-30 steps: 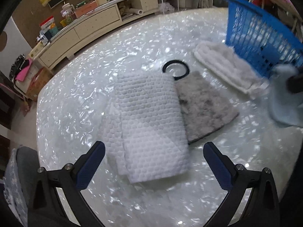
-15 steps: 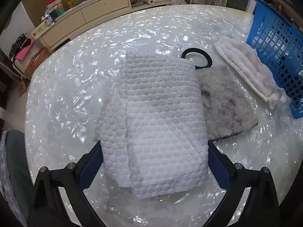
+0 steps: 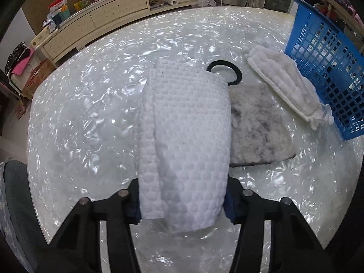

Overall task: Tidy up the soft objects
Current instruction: 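Carry the blue cloth into the basket with the right gripper while the left grasps the white waffle towel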

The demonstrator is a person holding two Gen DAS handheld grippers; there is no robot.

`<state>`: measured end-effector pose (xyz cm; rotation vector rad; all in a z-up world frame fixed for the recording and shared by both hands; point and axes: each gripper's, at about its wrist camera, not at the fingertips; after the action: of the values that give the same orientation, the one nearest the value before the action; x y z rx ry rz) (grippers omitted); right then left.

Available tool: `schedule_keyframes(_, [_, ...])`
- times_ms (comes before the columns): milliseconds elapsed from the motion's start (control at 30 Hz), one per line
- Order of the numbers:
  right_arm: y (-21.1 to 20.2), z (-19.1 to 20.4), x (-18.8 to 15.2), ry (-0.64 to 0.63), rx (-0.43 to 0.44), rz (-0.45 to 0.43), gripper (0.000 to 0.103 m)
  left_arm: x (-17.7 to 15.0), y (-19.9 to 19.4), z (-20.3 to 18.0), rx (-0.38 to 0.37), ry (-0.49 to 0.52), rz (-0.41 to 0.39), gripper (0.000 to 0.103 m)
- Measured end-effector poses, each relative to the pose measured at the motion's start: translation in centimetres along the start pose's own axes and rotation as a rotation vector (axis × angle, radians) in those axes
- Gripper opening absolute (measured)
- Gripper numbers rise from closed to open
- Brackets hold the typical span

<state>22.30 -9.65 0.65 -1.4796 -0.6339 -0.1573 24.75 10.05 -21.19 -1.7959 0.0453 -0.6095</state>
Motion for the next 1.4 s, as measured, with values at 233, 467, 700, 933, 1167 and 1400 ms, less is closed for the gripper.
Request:
schedule_keyframes(233, [1.4,-3.8,-0.1,0.072,-0.036,0.026,0.007,-0.1,-0.2,-0.3,0.022,-0.009,0.01,0.033])
schedule_keyframes(467, [6.9,-6.7,-2.0,0.127,-0.039,0.144,0.007,-1.0,-0.9,-0.1,0.033,-0.044,0.006,0.032])
schedule_keyframes(700, [11.4,-7.4,-4.0,0.135,-0.093,0.247,0.007,-2.2,-1.6,0.3,0.037,-0.071,-0.002,0.032])
schedule_keyframes(933, [12.7,-6.6,-4.5,0.1,-0.152,0.266,0.027,-3.1,-2.8,0.3,0.027,-0.078,-0.016,0.032])
schedule_keyframes(1167, [11.3,-5.4,-4.8,0.077,-0.181,0.234,0.073,-3.1,-4.1,-0.1,0.04,-0.086,-0.029,0.032])
schedule_keyframes(1400, [9.4,-4.0,-5.8,0.071,-0.162,0.186,0.103,-3.6,-6.7,-1.2,0.026,-0.08,-0.056,0.032])
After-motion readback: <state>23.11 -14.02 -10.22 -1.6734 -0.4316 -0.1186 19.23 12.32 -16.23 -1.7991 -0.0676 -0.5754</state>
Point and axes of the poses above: each gripper's, at about its wrist camera, not at the fingertips, and y roughly the way its jaws point, z to its left, x to its top, and after that the axes turned 12 degrees about -x, right-handed
